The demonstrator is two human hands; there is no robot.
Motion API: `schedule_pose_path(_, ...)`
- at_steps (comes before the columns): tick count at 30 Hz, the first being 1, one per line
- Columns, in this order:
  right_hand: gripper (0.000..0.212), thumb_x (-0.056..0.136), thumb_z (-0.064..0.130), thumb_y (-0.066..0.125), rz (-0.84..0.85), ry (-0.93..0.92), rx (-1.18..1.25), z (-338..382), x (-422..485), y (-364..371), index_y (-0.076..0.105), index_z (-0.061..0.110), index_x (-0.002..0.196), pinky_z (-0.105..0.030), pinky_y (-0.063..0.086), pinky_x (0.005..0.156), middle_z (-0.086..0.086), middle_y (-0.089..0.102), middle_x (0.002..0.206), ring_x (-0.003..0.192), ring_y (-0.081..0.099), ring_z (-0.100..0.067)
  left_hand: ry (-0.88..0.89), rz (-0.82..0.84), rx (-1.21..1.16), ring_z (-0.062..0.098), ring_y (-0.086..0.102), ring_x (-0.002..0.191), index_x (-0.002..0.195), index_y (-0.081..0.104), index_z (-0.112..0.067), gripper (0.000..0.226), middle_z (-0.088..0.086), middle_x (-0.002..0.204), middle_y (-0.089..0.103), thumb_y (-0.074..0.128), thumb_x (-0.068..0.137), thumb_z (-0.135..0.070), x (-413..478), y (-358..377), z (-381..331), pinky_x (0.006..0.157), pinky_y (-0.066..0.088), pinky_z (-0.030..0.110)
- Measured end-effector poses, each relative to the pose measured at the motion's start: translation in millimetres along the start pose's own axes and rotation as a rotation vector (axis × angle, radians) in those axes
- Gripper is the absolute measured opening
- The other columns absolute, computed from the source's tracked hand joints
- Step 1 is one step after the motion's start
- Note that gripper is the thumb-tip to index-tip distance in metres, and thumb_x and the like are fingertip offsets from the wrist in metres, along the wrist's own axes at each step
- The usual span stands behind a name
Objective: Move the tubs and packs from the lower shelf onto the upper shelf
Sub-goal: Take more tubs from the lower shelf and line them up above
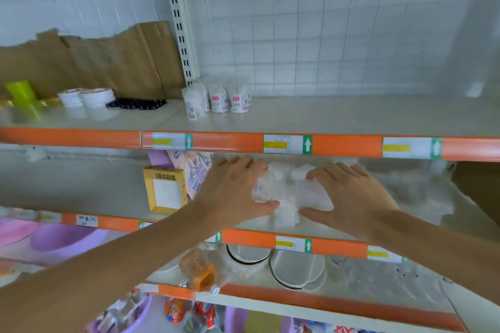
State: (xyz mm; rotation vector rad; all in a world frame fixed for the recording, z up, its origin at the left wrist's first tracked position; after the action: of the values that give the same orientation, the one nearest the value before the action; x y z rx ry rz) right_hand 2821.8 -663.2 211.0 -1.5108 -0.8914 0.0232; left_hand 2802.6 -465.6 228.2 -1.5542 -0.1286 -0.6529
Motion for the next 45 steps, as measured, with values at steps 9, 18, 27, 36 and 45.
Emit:
schedule_pose_path(9,0.058,0.07,0.066,0.065,-0.102,0.061,0.012,-5.0,82.6,-59.2,0.066,0.018,0.102,-0.036,0.05,0.074,0.001,0.068,0.091,0.081,0.068,-0.025,0.024,-0.183,0.024,0.021,0.064,0.068,0.092,0.063,-0.02,0.072,-0.004,0.075,0.065,0.048,0.064,-0.084,54.8,-62.6,46.6,0.066,0.049,0.032)
schedule_pose_path(18,0.066,0.084,0.071,0.051,0.168,0.223,-0.062,-37.5,169.4,-21.3,0.043,0.029,0.135,-0.034,0.032,0.101,0.002,0.059,0.128,0.115,0.058,-0.023,-0.144,-0.023,-0.088,0.018,0.06,0.11,0.119,0.053,-0.027,0.076,-0.009,0.117,0.062,0.061,0.067,-0.082,107.4,-42.3,110.1,0.082,0.043,0.03)
schedule_pose_path(27,0.079,0.084,0.076,0.043,0.256,0.321,-0.076,-53.4,197.3,17.5,0.036,0.023,0.141,-0.035,0.031,0.105,0.0,0.055,0.136,0.122,0.054,-0.021,-0.118,0.015,-0.28,0.025,0.06,0.102,0.12,0.044,-0.015,0.063,-0.001,0.126,0.056,0.067,0.08,-0.057,143.3,-11.5,143.6,0.076,0.048,0.036)
schedule_pose_path(36,0.056,0.088,0.06,0.05,-0.11,0.293,0.178,-45.3,192.6,4.4,0.056,0.017,0.123,-0.033,0.033,0.098,0.0,0.056,0.126,0.115,0.054,-0.024,-0.29,0.073,-0.724,0.007,0.057,0.091,0.11,0.053,-0.025,0.058,-0.011,0.102,0.057,0.078,0.069,-0.058,149.9,9.5,136.1,0.081,0.051,0.033)
schedule_pose_path(45,0.02,0.088,0.023,0.069,-0.389,0.4,0.774,-6.5,181.8,-5.6,0.059,0.026,0.105,-0.016,0.044,0.081,0.013,0.062,0.103,0.097,0.059,0.0,-0.552,0.078,-1.218,0.021,0.068,0.096,0.109,0.062,-0.02,0.055,0.007,0.105,0.069,0.082,0.07,-0.054,156.1,15.6,146.0,0.081,0.055,0.036)
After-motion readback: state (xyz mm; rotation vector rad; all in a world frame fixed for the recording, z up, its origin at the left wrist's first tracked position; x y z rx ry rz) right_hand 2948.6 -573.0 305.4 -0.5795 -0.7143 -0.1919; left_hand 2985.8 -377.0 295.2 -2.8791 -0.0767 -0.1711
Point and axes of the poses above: each hand's wrist, its own x-axis towards the middle knuckle, its own y-axis out of the palm, z = x × y, the point moved 5 cm from there along x, towards the middle knuckle
